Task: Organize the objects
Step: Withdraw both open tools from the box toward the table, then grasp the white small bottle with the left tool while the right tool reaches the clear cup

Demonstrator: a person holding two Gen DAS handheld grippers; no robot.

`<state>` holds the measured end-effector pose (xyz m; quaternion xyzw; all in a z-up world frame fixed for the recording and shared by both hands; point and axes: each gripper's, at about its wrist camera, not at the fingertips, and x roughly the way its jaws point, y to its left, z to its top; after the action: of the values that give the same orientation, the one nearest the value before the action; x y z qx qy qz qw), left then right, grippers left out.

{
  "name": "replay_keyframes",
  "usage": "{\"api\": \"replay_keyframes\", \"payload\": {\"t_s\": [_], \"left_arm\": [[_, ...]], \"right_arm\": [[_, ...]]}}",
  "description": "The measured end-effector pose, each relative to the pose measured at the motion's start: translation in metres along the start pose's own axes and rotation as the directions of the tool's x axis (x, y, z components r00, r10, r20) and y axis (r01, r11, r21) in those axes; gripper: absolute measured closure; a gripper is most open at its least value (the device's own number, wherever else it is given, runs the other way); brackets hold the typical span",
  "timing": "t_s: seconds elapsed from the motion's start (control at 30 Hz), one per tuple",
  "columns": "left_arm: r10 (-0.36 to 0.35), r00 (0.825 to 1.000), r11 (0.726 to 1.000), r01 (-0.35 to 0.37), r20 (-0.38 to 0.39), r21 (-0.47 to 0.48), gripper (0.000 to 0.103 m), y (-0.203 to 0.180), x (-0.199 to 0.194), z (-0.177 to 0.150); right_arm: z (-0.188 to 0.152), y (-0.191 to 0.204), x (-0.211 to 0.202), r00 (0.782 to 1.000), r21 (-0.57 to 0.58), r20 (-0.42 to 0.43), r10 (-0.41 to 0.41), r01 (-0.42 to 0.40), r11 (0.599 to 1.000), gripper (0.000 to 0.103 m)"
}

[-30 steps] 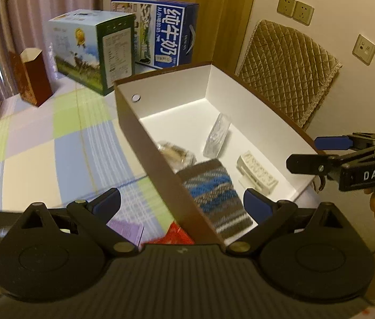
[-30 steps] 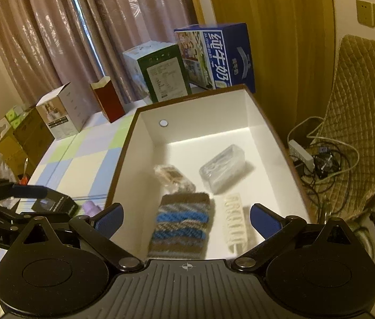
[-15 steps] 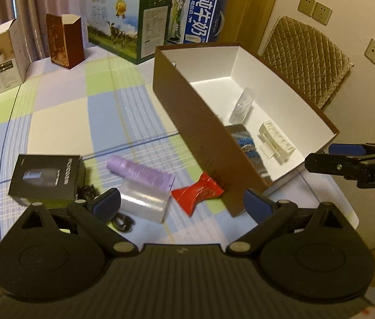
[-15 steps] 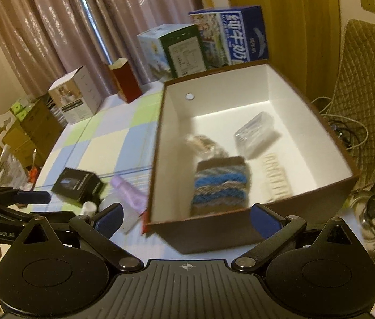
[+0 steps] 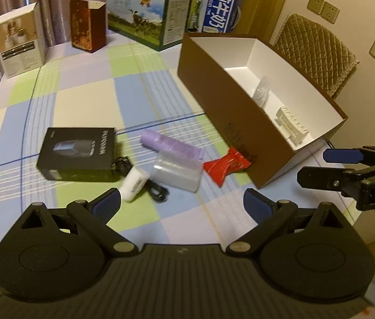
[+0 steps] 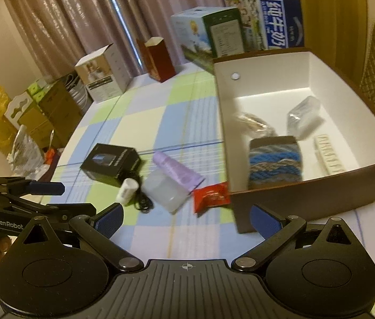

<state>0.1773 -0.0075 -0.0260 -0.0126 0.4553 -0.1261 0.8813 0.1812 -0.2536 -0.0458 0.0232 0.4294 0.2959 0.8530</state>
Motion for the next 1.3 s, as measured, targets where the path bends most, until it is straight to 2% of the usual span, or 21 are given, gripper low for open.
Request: {"api": "replay_keyframes", "payload": {"t_s": [0.27, 0.63, 0.8, 1.0, 1.17, 1.3], "left_arm": [[0.035, 0.999, 0.999, -0.036, -0.007, -0.019, 0.006, 0.027, -0.007, -0.016], [0.078, 0.997, 0.997, -0.078, 0.005, 0.000, 0.011, 0.046, 0.002, -0.029], [0.077, 0.997, 0.997, -0.078, 0.015, 0.028, 0.017, 0.050, 0.014, -0.031], [0.060, 0.998, 0.996, -0.061, 0.016, 0.069, 0.028, 0.052, 0.035, -0.028], [0.069, 0.997, 0.987, -0.071, 0.016, 0.147, 0.034, 0.050, 0.057, -0.024], [0.061, 0.998, 0.982, -0.060, -0.003, 0.180, 0.042, 0.051, 0.074, -0.019]], "right_arm": [[-0.010, 0.027, 0.020, 1.000, -0.019, -0.017, 0.013, -0.014, 1.000, 0.004], [-0.020, 0.039, 0.052, 0.999, -0.025, -0.034, -0.031, 0.030, 0.999, 0.004], [-0.021, 0.040, 0.065, 0.998, -0.024, -0.034, -0.047, 0.046, 0.999, 0.015], [-0.020, 0.037, 0.082, 0.997, -0.020, -0.046, -0.070, 0.069, 0.997, 0.034], [-0.017, 0.036, 0.095, 0.996, -0.017, -0.056, -0.073, 0.073, 0.997, 0.049], [-0.014, 0.034, 0.103, 0.995, -0.007, -0.065, -0.076, 0.076, 0.997, 0.053]]}}
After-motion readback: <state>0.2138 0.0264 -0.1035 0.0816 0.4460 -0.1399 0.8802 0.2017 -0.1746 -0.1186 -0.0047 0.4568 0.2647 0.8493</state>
